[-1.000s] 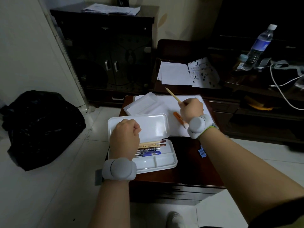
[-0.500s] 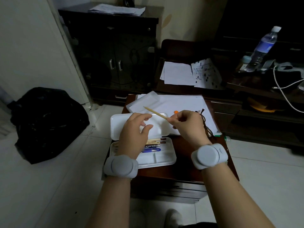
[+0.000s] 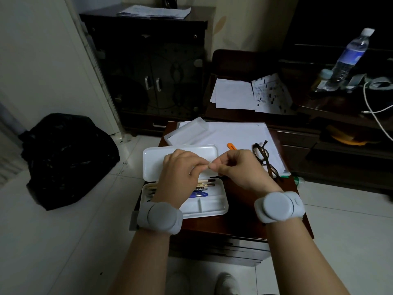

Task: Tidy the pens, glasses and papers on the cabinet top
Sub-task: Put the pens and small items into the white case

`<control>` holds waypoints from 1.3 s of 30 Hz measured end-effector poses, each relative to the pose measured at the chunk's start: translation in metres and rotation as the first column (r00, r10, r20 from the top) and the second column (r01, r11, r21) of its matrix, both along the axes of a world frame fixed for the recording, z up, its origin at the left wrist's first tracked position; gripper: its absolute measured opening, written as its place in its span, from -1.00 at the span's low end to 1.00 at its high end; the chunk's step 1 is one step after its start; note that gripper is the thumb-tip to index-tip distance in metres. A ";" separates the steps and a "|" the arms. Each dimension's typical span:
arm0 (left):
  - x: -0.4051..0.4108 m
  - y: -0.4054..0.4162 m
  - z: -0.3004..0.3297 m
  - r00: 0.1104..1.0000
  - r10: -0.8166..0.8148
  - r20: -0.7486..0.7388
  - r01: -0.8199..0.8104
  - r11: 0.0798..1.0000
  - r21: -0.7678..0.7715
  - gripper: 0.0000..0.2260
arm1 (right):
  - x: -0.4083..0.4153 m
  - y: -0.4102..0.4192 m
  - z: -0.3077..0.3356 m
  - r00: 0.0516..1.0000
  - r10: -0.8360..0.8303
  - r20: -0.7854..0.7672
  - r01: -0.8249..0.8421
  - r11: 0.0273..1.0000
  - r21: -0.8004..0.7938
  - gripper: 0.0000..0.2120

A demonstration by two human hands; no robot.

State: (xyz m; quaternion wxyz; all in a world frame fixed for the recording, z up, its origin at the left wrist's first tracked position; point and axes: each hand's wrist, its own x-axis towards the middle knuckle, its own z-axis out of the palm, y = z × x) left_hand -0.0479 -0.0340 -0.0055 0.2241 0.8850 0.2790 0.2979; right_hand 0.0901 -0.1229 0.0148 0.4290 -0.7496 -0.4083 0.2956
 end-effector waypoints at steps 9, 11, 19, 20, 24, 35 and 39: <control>-0.001 0.000 0.006 0.991 -0.052 -0.126 0.040 0.995 -0.095 -0.95 | -0.001 -0.001 0.000 0.993 0.085 -0.081 -0.087 0.996 -0.016 -0.89; -0.002 -0.001 0.006 0.983 -0.041 -0.180 0.029 0.997 -0.069 -0.96 | -0.001 -0.001 -0.002 0.993 0.092 -0.077 -0.094 0.995 -0.020 -0.91; -0.013 0.008 -0.007 0.895 0.081 -0.438 -0.132 0.988 -0.086 -0.93 | 0.017 0.001 -0.016 0.978 -0.203 -0.039 0.205 0.977 0.063 -0.83; -0.014 0.008 -0.009 0.889 0.092 -0.449 -0.144 0.986 -0.082 -0.93 | 0.018 0.000 -0.016 0.973 -0.226 -0.039 0.229 0.971 0.073 -0.82; -0.012 0.005 -0.014 0.891 0.117 -0.438 -0.163 0.984 -0.068 -0.93 | 0.018 0.001 -0.017 0.965 -0.256 -0.065 0.261 0.960 0.101 -0.77; -0.014 0.005 -0.015 0.895 0.130 -0.427 -0.154 0.988 -0.021 -0.95 | 0.018 0.000 -0.017 0.966 -0.254 -0.042 0.256 0.962 0.093 -0.83; -0.015 0.007 -0.015 0.897 0.138 -0.421 -0.163 0.986 -0.024 -0.95 | 0.018 0.001 -0.017 0.966 -0.251 -0.067 0.257 0.961 0.104 -0.79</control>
